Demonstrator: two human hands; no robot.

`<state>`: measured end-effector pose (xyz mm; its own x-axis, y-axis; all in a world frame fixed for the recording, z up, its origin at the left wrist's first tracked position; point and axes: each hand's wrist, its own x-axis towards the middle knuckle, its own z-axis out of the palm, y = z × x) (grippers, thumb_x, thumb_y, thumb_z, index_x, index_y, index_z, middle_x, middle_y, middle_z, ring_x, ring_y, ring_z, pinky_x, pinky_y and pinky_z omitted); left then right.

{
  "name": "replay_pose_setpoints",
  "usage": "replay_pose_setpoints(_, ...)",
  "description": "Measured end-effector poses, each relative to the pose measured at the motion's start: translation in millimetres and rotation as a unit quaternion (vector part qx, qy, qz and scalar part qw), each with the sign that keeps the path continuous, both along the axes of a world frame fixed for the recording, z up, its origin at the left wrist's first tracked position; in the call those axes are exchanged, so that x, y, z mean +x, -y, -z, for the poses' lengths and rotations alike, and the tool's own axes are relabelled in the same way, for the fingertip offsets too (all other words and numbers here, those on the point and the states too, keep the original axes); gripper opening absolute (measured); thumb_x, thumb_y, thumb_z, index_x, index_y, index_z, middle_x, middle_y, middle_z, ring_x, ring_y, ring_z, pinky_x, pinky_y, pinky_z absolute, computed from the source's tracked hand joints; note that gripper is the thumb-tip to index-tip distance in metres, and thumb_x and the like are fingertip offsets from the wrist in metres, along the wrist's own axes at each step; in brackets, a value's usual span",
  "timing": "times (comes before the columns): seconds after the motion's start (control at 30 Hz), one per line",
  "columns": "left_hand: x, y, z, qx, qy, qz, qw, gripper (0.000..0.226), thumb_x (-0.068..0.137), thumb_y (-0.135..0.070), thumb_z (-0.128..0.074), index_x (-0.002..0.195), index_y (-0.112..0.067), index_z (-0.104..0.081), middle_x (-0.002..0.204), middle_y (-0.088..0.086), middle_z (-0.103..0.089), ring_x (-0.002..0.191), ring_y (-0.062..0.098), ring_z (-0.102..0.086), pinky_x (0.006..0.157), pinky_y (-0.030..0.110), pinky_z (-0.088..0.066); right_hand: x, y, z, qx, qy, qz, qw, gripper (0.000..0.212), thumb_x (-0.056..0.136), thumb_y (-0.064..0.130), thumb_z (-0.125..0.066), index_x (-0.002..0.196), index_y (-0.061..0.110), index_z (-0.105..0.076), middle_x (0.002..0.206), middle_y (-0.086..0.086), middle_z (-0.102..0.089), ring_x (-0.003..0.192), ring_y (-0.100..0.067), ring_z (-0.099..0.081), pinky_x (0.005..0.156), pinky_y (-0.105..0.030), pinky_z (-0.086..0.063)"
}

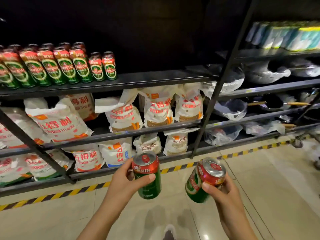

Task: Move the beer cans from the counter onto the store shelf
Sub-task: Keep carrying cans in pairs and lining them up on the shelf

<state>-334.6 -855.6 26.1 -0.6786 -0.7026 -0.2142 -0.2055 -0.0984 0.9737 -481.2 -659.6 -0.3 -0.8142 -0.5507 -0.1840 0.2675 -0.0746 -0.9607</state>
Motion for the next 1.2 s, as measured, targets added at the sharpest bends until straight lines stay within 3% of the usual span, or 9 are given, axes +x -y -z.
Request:
replay_pose_setpoints(0.1,-46,24,-8,-0.016,-0.008,-0.019,1.0,0.046,0.066,-0.021,-0.08,0.097,-0.042,-0.053,0.099,-0.02,-0.06,0.092,-0.005,-0.052,0.071,0.019,-0.044,-53,31,-3,0.0,-0.019,-0.029,0.999,0.1,0.019,0.046,-0.092,0.113,0.034,-0.062,0.11,0.002,-0.069,0.105,-0.019,-0.062,0.077,-0.028,-0.048)
replay_pose_setpoints(0.2,-82,46,-13,-0.026,-0.017,-0.055,0.998,0.045,0.064,-0.025,-0.08,0.098,-0.039,-0.055,0.096,-0.019,-0.063,0.088,-0.005,-0.057,0.065,0.011,-0.043,-97,65,-8,-0.007,-0.014,-0.051,0.999,0.092,0.019,0.042,-0.092,0.107,0.038,-0.065,0.108,0.003,-0.07,0.102,-0.017,-0.063,0.076,-0.026,-0.047)
replay_pose_setpoints(0.33,-110,79,-12,-0.017,-0.016,-0.102,0.994,0.047,0.061,-0.024,-0.085,0.099,-0.035,-0.059,0.095,-0.014,-0.067,0.089,-0.007,-0.06,0.061,0.006,-0.044,-138,107,-12,0.004,-0.013,-0.084,0.996,0.097,0.016,0.05,-0.091,0.109,0.036,-0.065,0.109,0.003,-0.069,0.103,-0.017,-0.063,0.078,-0.028,-0.047)
replay_pose_setpoints(0.53,-139,150,-6,-0.001,-0.013,-0.153,0.988,0.054,0.05,-0.033,-0.083,0.099,-0.035,-0.061,0.095,-0.014,-0.069,0.094,0.001,-0.061,0.072,0.02,-0.046,-185,183,-10,0.021,-0.007,-0.125,0.992,0.093,0.021,0.049,-0.092,0.109,0.034,-0.065,0.108,0.002,-0.07,0.103,-0.019,-0.064,0.082,-0.033,-0.049)
replay_pose_setpoints(0.77,-179,255,-4,-0.002,-0.026,-0.16,0.987,0.049,0.067,-0.016,-0.081,0.109,-0.029,-0.059,0.105,-0.005,-0.067,0.098,0.008,-0.061,0.075,0.021,-0.046,-232,293,-17,0.026,-0.018,-0.163,0.986,0.096,0.029,0.04,-0.091,0.118,0.025,-0.06,0.11,0.001,-0.07,0.102,-0.018,-0.065,0.086,-0.035,-0.051)
replay_pose_setpoints(0.87,-200,304,-11,-0.022,-0.023,-0.147,0.989,0.056,0.057,-0.024,-0.088,0.105,-0.031,-0.06,0.101,-0.005,-0.068,0.098,0.01,-0.061,0.076,0.024,-0.047,-251,341,-22,0.015,-0.028,-0.172,0.985,0.09,0.035,0.031,-0.088,0.119,0.023,-0.059,0.11,0.0,-0.069,0.102,-0.019,-0.066,0.083,-0.033,-0.053)
replay_pose_setpoints(0.97,-228,349,-19,-0.055,-0.033,-0.138,0.988,0.058,0.054,-0.029,-0.089,0.104,-0.032,-0.06,0.097,-0.008,-0.069,0.093,0.005,-0.063,0.073,0.02,-0.048,-269,386,-27,0.007,-0.055,-0.169,0.984,0.086,0.037,0.037,-0.088,0.118,0.03,-0.06,0.111,0.003,-0.069,0.102,-0.015,-0.065,0.082,-0.031,-0.052)
replay_pose_setpoints(1.07,-256,376,-19,-0.061,-0.061,-0.14,0.986,0.048,0.067,-0.012,-0.081,0.107,-0.029,-0.058,0.1,-0.008,-0.068,0.086,-0.003,-0.064,0.067,0.012,-0.05,-283,421,-31,-0.008,-0.069,-0.152,0.986,0.077,0.04,0.036,-0.083,0.114,0.035,-0.06,0.107,0.008,-0.07,0.099,-0.009,-0.066,0.081,-0.028,-0.05)
replay_pose_setpoints(1.2,-284,396,-17,-0.066,-0.078,-0.134,0.986,0.051,0.07,-0.011,-0.079,0.112,-0.029,-0.057,0.104,-0.01,-0.067,0.091,0.0,-0.064,0.074,0.017,-0.051,-303,454,-38,-0.011,-0.101,-0.158,0.982,0.076,0.043,0.037,-0.081,0.116,0.032,-0.059,0.107,0.007,-0.07,0.099,-0.01,-0.066,0.083,-0.028,-0.05)
